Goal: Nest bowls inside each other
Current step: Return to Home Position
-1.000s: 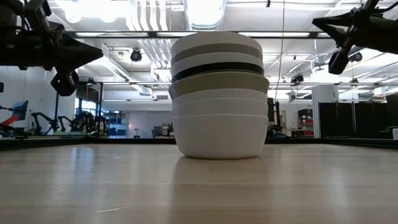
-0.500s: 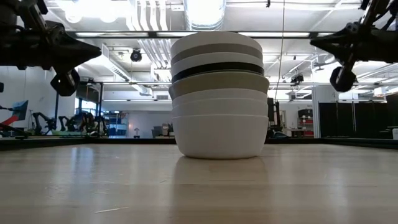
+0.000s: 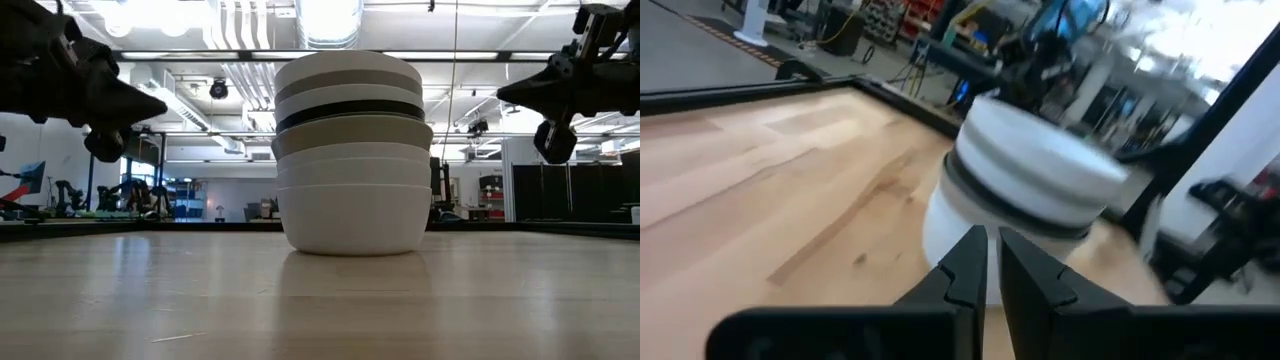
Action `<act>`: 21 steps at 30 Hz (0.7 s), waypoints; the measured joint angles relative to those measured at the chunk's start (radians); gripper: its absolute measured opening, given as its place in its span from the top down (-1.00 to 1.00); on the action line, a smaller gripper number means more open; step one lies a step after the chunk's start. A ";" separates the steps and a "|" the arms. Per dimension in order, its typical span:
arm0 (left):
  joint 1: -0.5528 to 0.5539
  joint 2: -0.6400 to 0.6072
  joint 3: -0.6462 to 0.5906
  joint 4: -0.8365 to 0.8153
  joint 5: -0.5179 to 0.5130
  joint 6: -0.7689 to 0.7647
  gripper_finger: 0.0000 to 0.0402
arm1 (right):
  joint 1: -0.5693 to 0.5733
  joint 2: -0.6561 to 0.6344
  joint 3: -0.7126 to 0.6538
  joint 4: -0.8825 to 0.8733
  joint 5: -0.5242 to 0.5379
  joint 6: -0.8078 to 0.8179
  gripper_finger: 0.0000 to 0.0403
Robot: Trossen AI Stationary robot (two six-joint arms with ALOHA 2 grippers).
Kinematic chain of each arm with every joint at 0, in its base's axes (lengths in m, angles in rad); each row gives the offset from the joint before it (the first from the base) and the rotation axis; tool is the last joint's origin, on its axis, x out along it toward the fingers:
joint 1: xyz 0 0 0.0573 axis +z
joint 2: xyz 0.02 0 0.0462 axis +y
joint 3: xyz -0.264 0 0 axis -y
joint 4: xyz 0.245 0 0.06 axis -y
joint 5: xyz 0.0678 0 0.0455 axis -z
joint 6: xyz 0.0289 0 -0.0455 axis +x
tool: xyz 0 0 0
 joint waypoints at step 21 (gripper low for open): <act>0.000 0.197 0.000 0.036 0.000 0.074 0.93 | 0.000 0.020 0.000 0.000 0.001 0.001 0.96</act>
